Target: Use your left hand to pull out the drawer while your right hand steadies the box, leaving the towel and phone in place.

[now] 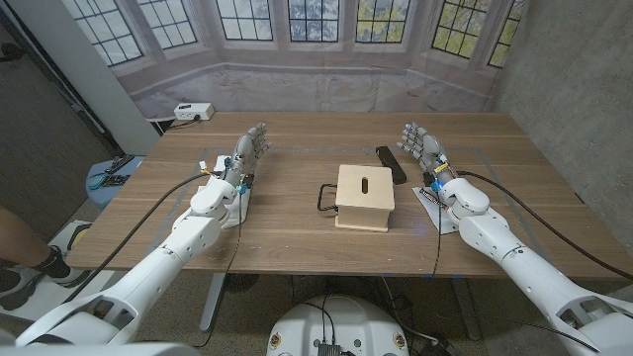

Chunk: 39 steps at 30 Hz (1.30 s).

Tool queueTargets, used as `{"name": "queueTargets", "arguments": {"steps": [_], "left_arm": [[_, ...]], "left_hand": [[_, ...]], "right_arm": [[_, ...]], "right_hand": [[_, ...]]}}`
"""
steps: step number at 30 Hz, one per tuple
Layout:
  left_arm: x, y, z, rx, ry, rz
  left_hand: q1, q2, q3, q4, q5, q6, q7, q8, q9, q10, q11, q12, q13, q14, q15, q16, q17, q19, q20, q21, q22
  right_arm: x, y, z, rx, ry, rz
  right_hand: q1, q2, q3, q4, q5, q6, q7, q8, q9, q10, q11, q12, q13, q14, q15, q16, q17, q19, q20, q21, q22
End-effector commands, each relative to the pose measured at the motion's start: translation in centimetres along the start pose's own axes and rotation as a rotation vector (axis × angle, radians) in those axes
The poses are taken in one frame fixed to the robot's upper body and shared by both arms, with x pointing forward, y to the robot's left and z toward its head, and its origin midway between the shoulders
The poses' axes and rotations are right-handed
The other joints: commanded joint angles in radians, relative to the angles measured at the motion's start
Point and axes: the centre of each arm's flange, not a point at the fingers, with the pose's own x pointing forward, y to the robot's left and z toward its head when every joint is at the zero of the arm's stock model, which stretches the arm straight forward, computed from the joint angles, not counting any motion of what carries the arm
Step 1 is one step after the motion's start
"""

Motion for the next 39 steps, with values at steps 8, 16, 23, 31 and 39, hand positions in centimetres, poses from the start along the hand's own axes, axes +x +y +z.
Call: {"name": "queueTargets", "arguments": {"steps": [8, 16, 23, 31, 39], "left_arm": [[-0.4, -0.7, 1.4, 0.136, 0.009, -0.056], [-1.0, -1.4, 1.8, 0.203, 0.019, -0.099], [-1.7, -1.9, 2.1, 0.250, 0.028, -0.149], [-1.9, -2.3, 2.9, 0.355, 0.014, -0.215], [-2.1, -2.5, 3.7, 0.452, -0.038, -0.281]], "left_hand": [[0.018, -0.002, 0.011, -0.009, 0.005, 0.006, 0.002, 0.000, 0.001, 0.000, 0.004, 0.003, 0.001, 0.002, 0.008, 0.005, 0.001, 0.009, -0.001, 0.005, 0.004], [0.022, -0.002, 0.013, -0.015, 0.004, 0.007, 0.001, -0.002, 0.001, 0.001, 0.005, 0.002, 0.001, 0.002, 0.008, 0.003, 0.001, 0.012, 0.000, 0.005, 0.004], [0.027, -0.001, 0.015, -0.021, 0.004, 0.002, -0.003, -0.006, 0.001, -0.002, 0.004, 0.000, 0.000, 0.002, 0.008, 0.002, 0.001, 0.013, 0.001, 0.005, 0.004], [0.027, -0.001, 0.016, -0.021, 0.003, 0.008, -0.007, -0.005, 0.001, -0.005, 0.003, -0.002, 0.000, 0.000, 0.008, 0.001, 0.002, 0.013, 0.003, 0.004, 0.005], [0.026, -0.002, 0.017, -0.020, 0.003, 0.020, -0.013, -0.003, 0.002, -0.001, -0.006, -0.001, 0.001, 0.003, 0.005, 0.001, 0.003, 0.016, 0.004, 0.005, 0.005]], "right_arm": [[-1.1, -0.4, 0.4, -0.004, 0.001, -0.017], [-1.6, -0.2, 0.2, -0.008, 0.004, -0.026], [-1.9, 0.0, -0.1, -0.009, 0.001, -0.035], [-2.3, 0.5, -0.3, -0.014, -0.005, -0.045], [-2.4, 0.5, -0.2, -0.040, -0.007, -0.044]], "right_hand": [[0.013, 0.001, 0.005, -0.004, 0.004, 0.006, 0.001, 0.004, 0.004, 0.008, 0.003, 0.005, 0.002, 0.003, -0.020, 0.007, 0.002, 0.004, 0.003, 0.006, 0.002], [0.018, 0.003, 0.006, -0.011, 0.005, 0.006, 0.002, 0.003, 0.004, 0.009, 0.009, 0.006, 0.001, 0.003, -0.017, 0.008, -0.001, 0.004, 0.004, 0.007, 0.002], [0.022, 0.006, 0.007, -0.016, 0.006, 0.006, 0.003, 0.003, 0.003, 0.010, 0.014, 0.006, 0.001, 0.002, -0.017, 0.008, -0.003, 0.003, 0.004, 0.007, 0.002], [0.023, 0.008, 0.006, -0.018, 0.006, 0.007, 0.004, 0.004, 0.003, 0.011, 0.014, 0.007, 0.001, 0.002, -0.014, 0.009, -0.004, 0.003, 0.005, 0.007, 0.002], [0.025, 0.010, 0.006, -0.020, 0.006, 0.007, 0.004, 0.004, 0.003, 0.012, 0.016, 0.007, 0.001, 0.002, -0.015, 0.010, -0.004, 0.003, 0.005, 0.008, 0.002]]}}
